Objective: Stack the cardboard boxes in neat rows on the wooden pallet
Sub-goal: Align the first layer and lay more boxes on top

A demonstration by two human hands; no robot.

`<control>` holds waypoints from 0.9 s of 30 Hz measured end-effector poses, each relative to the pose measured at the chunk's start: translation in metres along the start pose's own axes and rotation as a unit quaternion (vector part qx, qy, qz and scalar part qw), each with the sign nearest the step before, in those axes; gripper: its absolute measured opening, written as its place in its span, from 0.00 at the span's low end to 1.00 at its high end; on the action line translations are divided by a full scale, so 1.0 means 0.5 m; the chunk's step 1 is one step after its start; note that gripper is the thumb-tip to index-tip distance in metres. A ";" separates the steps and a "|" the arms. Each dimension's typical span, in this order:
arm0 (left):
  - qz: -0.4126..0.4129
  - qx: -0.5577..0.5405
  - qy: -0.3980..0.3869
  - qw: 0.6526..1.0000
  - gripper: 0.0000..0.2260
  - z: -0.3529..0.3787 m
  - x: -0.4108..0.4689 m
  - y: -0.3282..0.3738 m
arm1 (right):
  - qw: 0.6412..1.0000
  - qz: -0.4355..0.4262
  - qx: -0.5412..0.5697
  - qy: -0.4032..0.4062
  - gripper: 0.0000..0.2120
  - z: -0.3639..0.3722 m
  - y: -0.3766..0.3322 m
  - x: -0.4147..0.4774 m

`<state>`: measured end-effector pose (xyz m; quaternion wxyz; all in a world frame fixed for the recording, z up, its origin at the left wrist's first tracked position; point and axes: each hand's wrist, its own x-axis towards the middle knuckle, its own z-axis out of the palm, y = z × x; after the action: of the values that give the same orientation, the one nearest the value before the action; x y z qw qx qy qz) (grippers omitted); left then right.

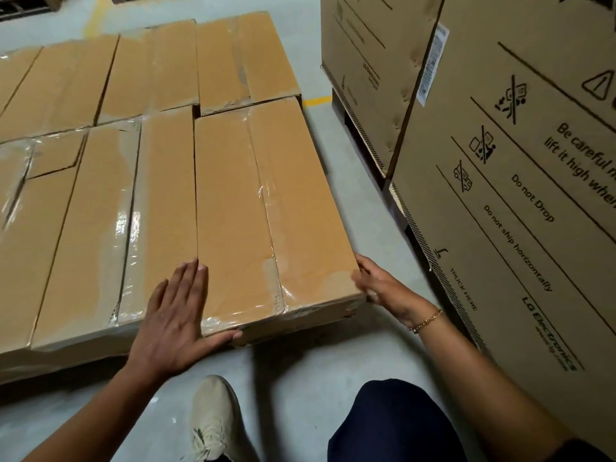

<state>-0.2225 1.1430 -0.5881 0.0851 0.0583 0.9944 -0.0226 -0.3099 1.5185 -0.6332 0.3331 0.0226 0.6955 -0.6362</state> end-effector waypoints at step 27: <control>-0.003 0.013 0.053 0.998 0.54 0.052 0.014 0.005 | 0.969 0.101 0.195 0.116 0.22 0.040 0.077 0.130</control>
<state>-0.2248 1.1447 -0.6149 0.0313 0.0575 0.9973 -0.0328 -0.3342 1.4822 -0.6978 0.3019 0.2311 0.5858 -0.7157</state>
